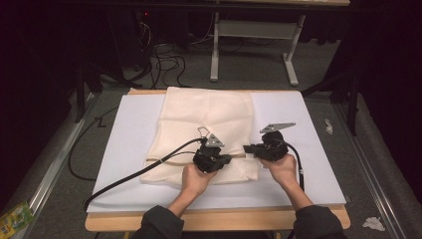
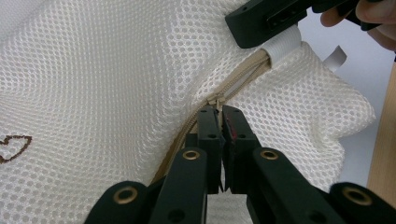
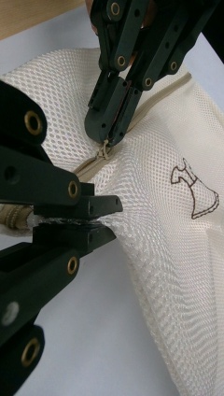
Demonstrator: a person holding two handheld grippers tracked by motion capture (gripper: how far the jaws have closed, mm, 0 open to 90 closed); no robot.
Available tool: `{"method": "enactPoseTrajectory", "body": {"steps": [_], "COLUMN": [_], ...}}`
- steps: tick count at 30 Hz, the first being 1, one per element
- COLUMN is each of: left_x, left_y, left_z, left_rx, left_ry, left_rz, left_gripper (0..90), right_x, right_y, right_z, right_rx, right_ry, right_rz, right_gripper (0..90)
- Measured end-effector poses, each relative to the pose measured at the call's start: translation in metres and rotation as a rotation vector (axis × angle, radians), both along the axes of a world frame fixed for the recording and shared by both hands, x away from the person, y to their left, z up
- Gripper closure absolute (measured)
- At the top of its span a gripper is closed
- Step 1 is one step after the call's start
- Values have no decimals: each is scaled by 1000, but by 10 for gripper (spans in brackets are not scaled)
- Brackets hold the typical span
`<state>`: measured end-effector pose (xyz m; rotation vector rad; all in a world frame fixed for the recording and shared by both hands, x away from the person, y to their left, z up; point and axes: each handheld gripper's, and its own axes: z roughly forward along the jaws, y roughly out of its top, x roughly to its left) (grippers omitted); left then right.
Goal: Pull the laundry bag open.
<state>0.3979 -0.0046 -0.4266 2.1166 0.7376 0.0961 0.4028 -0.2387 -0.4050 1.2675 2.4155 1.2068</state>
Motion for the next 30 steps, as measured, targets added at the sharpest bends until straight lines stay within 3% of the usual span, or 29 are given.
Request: {"method": "enactPoseTrajectory", "body": {"steps": [30], "left_x": [2], "left_y": [16], "left_z": [1], "left_rx": [-20], "left_ry": [1], "left_rz": [23], "left_gripper": [873], "right_x": [1], "right_y": [-2], "right_z": [0], "right_rx": [7], "right_ry": [-5], "right_rz": [0], "right_gripper": [892]}}
